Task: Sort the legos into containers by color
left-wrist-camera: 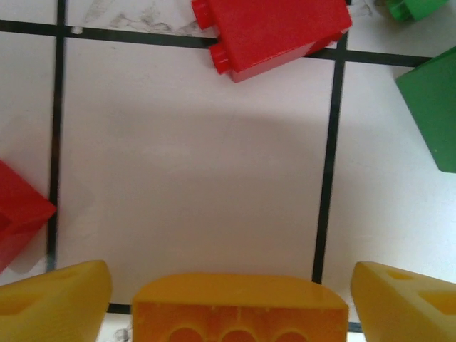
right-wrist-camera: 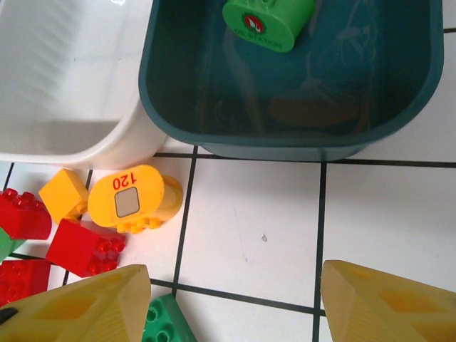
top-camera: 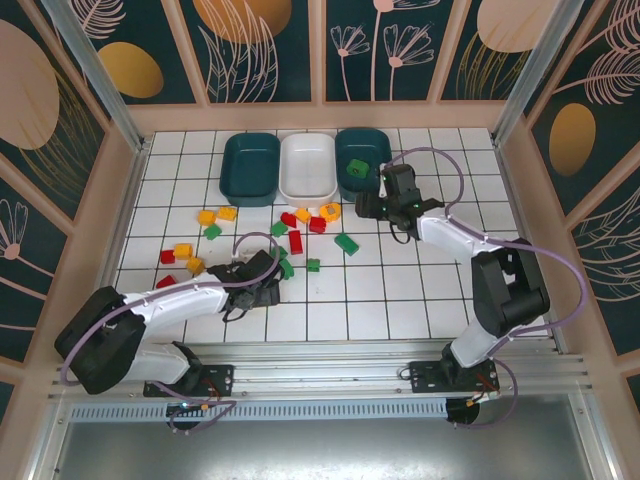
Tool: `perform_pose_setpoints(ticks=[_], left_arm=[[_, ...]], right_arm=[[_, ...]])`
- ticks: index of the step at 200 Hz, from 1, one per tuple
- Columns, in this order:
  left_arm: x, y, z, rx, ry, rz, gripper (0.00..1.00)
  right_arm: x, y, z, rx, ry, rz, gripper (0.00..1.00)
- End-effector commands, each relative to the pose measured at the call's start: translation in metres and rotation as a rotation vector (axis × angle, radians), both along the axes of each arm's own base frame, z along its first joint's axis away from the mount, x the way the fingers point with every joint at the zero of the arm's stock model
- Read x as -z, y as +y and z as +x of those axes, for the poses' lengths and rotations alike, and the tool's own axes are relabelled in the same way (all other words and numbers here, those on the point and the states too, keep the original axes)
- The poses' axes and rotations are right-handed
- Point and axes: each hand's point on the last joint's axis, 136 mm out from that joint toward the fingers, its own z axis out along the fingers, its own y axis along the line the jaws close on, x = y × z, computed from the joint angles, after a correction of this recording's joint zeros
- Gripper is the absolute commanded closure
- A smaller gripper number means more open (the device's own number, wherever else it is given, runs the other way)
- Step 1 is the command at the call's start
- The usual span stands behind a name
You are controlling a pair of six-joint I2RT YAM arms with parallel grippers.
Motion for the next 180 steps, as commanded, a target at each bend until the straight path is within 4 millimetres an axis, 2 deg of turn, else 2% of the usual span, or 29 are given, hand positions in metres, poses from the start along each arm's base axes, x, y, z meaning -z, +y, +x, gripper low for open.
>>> perform_pose_setpoints(ticks=[1, 27, 61, 76, 99, 117, 136, 163, 180], left_arm=[[0.010, -0.014, -0.001, 0.013, 0.011, -0.059, 0.19], [0.013, -0.016, -0.003, 0.009, 0.018, -0.082, 0.25], [0.010, -0.015, -0.003, 0.015, 0.016, -0.079, 0.39], [0.006, -0.017, -0.002, 0.018, 0.011, -0.087, 0.47], [-0.008, -0.021, 0.003, 0.030, -0.007, -0.090, 0.50], [-0.032, -0.030, 0.014, 0.050, -0.047, -0.111, 0.51], [-0.067, -0.040, 0.033, 0.069, -0.121, -0.121, 0.50], [-0.120, -0.066, 0.077, 0.109, -0.241, -0.116, 0.46], [-0.141, -0.083, 0.113, 0.134, -0.281, -0.111, 0.46]], right_arm=[[-0.019, 0.000, 0.001, 0.007, -0.066, 0.032, 0.36], [-0.027, -0.002, 0.000, 0.011, -0.085, 0.035, 0.37], [-0.031, -0.005, -0.009, 0.022, -0.101, 0.065, 0.38], [-0.029, -0.007, -0.014, 0.027, -0.103, 0.070, 0.39], [-0.026, -0.012, -0.018, 0.044, -0.108, 0.069, 0.39], [-0.025, -0.013, -0.018, 0.048, -0.111, 0.073, 0.40], [-0.027, -0.012, -0.015, 0.053, -0.123, 0.085, 0.40], [-0.028, -0.019, -0.013, 0.108, -0.149, 0.105, 0.40], [-0.024, -0.030, -0.015, 0.167, -0.163, 0.138, 0.40]])
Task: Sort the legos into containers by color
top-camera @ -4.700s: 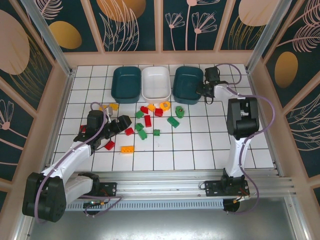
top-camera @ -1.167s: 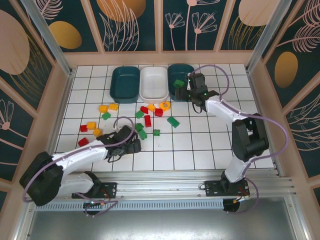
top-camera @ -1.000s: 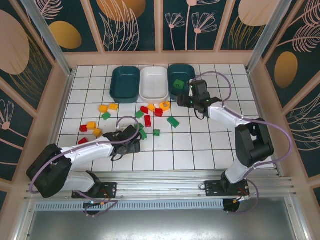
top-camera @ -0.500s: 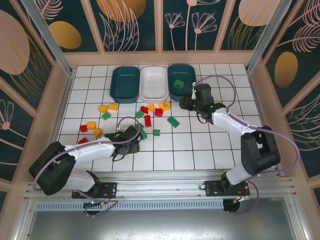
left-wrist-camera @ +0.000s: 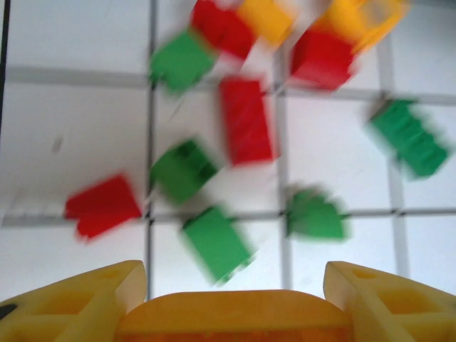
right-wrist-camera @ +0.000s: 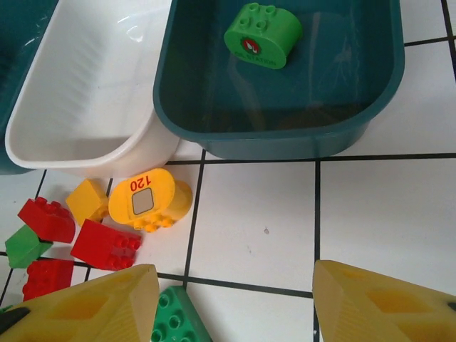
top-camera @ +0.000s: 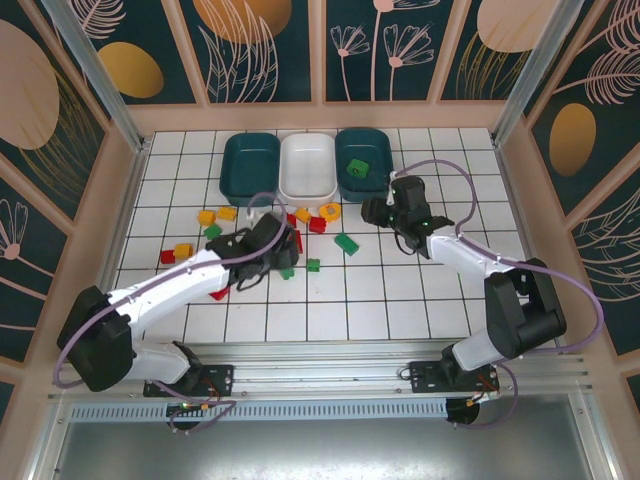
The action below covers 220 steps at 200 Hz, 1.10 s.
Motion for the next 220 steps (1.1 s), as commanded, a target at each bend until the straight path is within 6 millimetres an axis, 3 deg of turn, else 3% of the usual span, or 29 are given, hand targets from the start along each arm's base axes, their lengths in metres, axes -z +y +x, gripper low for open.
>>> perform_pose_setpoints(ticks=[1, 28, 50, 70, 90, 112, 131, 169, 198, 220], left_arm=[[-0.027, -0.013, 0.043, 0.041, -0.074, 0.065, 0.46], [-0.056, -0.034, 0.117, 0.060, -0.137, 0.010, 0.50], [-0.055, -0.045, 0.187, 0.044, -0.153, 0.041, 0.50], [-0.026, -0.065, 0.231, 0.075, -0.090, 0.035, 0.55], [-0.007, -0.075, 0.255, 0.085, -0.081, 0.072, 0.56], [0.008, -0.074, 0.266, 0.073, -0.073, 0.076, 0.52], [0.012, -0.065, 0.274, 0.048, -0.066, 0.050, 0.41], [-0.025, -0.069, 0.272, 0.112, -0.139, 0.016, 0.02], [-0.058, -0.056, 0.257, 0.099, -0.170, 0.028, 0.01], [-0.064, -0.034, 0.217, 0.076, -0.177, 0.009, 0.03]], right_arm=[[-0.011, -0.019, 0.003, 0.116, -0.066, 0.063, 0.40], [0.004, -0.032, -0.004, 0.185, -0.072, 0.110, 0.40], [0.007, -0.040, -0.006, 0.222, -0.090, 0.113, 0.40], [0.006, -0.051, -0.009, 0.267, -0.119, 0.108, 0.40], [0.005, -0.057, -0.013, 0.281, -0.133, 0.118, 0.40], [0.004, -0.057, -0.013, 0.274, -0.136, 0.123, 0.39], [0.006, -0.056, -0.013, 0.273, -0.138, 0.125, 0.39], [0.007, -0.057, -0.014, 0.272, -0.136, 0.112, 0.40], [0.006, -0.057, -0.016, 0.274, -0.141, 0.116, 0.39], [0.006, -0.054, -0.016, 0.265, -0.142, 0.125, 0.39]])
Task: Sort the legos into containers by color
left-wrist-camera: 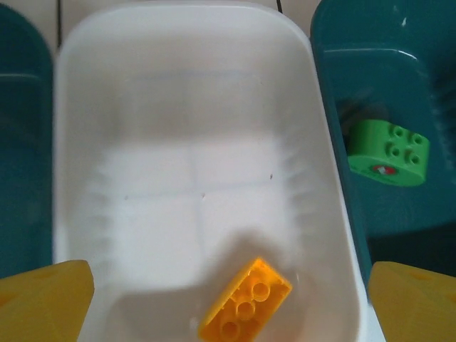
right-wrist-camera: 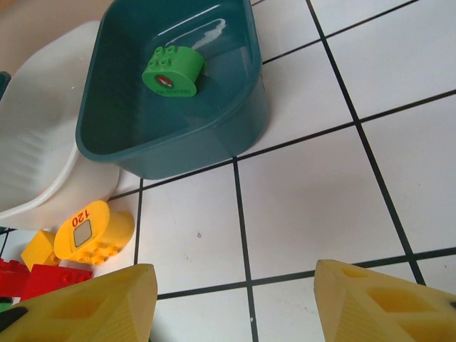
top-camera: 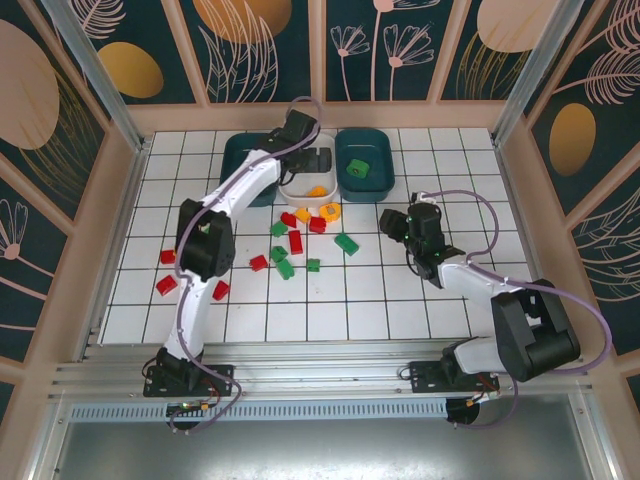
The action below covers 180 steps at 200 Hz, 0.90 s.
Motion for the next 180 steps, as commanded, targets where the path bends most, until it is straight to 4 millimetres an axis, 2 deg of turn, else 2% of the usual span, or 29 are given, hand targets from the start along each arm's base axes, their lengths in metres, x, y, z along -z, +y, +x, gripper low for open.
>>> perform_pose_setpoints(ticks=[1, 18, 24, 27, 45, 54, 59, 73, 94, 103, 146, 180], left_arm=[[-0.048, 0.022, -0.036, -0.009, -0.079, -0.037, 0.03], [-0.035, 0.063, -0.079, -0.110, -0.086, -0.009, 0.03], [-0.024, 0.081, -0.096, -0.163, -0.071, 0.015, 0.03], [-0.030, 0.090, -0.105, -0.195, -0.087, 0.013, 0.03], [0.002, 0.138, -0.159, -0.329, -0.038, 0.068, 0.02], [0.013, 0.153, -0.182, -0.370, -0.020, 0.060, 0.02], [0.026, 0.161, -0.196, -0.379, 0.004, 0.069, 0.01], [0.040, 0.178, -0.220, -0.418, 0.011, 0.073, 0.02], [0.064, 0.176, -0.241, -0.391, 0.039, -0.031, 0.01], [0.071, 0.173, -0.244, -0.382, 0.041, -0.055, 0.01], [0.106, 0.184, -0.250, -0.408, 0.101, 0.000, 0.01], [0.119, 0.180, -0.265, -0.413, 0.150, -0.065, 0.01]], right_arm=[[-0.013, -0.002, 0.003, 0.032, -0.058, 0.024, 0.39], [-0.010, -0.003, 0.004, 0.036, -0.053, 0.022, 0.39], [-0.009, -0.003, 0.004, 0.038, -0.052, 0.022, 0.39], [-0.009, -0.003, 0.004, 0.039, -0.051, 0.021, 0.39], [-0.007, -0.002, 0.004, 0.038, -0.047, 0.025, 0.39], [-0.007, 0.000, 0.003, 0.034, -0.045, 0.029, 0.39], [-0.007, 0.001, 0.003, 0.031, -0.045, 0.033, 0.39], [-0.007, 0.003, 0.003, 0.023, -0.043, 0.037, 0.39], [-0.008, 0.006, 0.002, 0.013, -0.043, 0.043, 0.39], [-0.008, 0.007, 0.002, 0.010, -0.045, 0.044, 0.39], [-0.005, 0.009, 0.002, 0.002, -0.036, 0.042, 0.39], [-0.004, 0.009, 0.003, 0.007, -0.035, 0.037, 0.39]])
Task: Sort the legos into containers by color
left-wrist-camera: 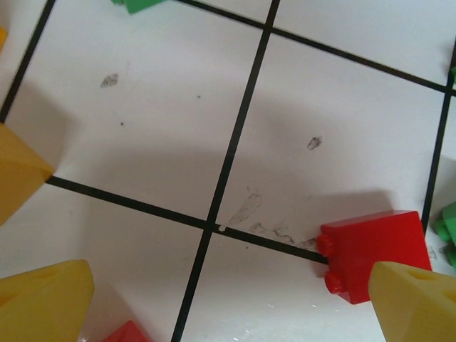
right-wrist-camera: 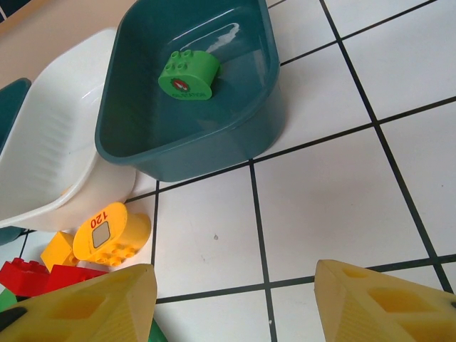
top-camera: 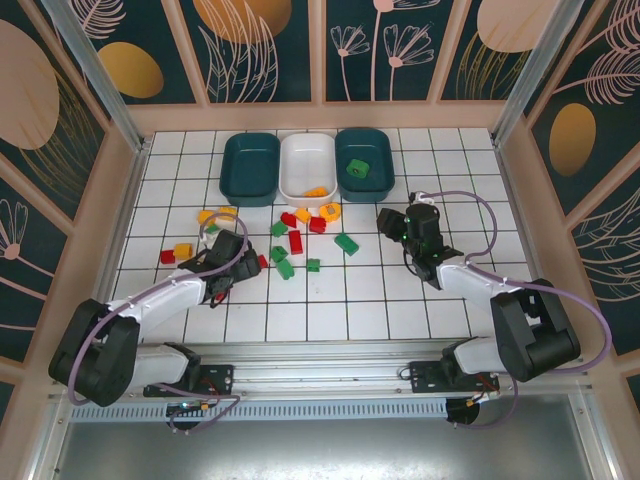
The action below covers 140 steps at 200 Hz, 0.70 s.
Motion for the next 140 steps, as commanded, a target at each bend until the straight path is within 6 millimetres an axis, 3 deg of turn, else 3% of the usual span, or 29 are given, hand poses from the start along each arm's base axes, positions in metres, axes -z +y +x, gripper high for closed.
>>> perform_pose_setpoints(ticks=[1, 23, 77, 140], left_arm=[[0.005, -0.006, -0.006, -0.021, 0.003, -0.080, 0.01], [0.005, -0.003, -0.018, -0.036, 0.023, -0.101, 0.02], [0.013, -0.026, -0.036, 0.003, 0.086, -0.253, 0.09], [0.004, -0.035, -0.050, 0.004, 0.104, -0.345, 0.11]], right_arm=[[0.001, 0.001, 0.002, 0.016, -0.012, 0.006, 0.39], [0.001, 0.002, 0.002, 0.012, -0.010, 0.006, 0.39], [0.001, 0.001, 0.002, 0.016, -0.011, -0.007, 0.39], [0.006, 0.002, 0.003, 0.013, 0.001, -0.015, 0.39]])
